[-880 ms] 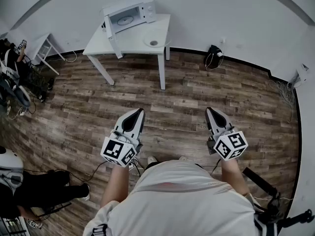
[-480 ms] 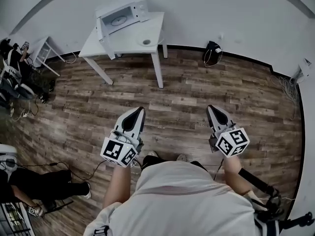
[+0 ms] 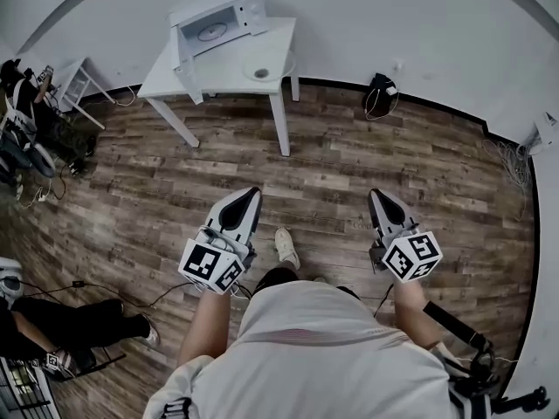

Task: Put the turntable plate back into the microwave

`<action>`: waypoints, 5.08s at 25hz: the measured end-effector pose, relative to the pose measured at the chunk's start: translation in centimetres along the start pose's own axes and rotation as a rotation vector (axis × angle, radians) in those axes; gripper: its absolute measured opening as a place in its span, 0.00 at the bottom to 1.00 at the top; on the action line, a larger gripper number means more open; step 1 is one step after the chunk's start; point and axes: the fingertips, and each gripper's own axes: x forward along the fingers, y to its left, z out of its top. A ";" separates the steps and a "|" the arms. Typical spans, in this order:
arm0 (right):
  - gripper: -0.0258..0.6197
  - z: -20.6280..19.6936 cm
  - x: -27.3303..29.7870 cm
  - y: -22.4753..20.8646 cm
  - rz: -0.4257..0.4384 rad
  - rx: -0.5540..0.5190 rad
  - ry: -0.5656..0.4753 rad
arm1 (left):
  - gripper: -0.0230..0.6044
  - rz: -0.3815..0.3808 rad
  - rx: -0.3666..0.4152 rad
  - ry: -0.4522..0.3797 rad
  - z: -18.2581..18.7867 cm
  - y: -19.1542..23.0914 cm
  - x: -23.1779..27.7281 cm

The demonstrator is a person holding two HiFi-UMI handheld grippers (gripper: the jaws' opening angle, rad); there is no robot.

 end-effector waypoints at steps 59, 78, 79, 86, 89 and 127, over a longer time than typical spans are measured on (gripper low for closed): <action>0.04 11.4 54.0 -23.3 0.359 0.057 0.130 | 0.05 0.314 -0.066 -0.011 2.3 34.8 37.4; 0.04 12.0 62.9 -19.2 0.285 0.023 0.136 | 0.05 0.218 -0.048 -0.003 2.3 45.8 38.0; 0.04 12.1 63.4 -18.7 0.281 0.027 0.133 | 0.05 0.213 -0.043 0.000 2.3 46.6 37.8; 0.04 10.8 65.5 -16.8 0.245 0.017 0.166 | 0.05 0.184 -0.093 0.014 0.9 49.6 36.7; 0.04 9.7 66.3 -17.3 0.253 0.072 0.191 | 0.05 0.171 -0.126 0.010 0.3 50.0 36.8; 0.33 -16.1 73.8 -27.8 0.675 0.995 0.741 | 0.05 0.564 -0.292 0.169 -9.0 46.2 40.2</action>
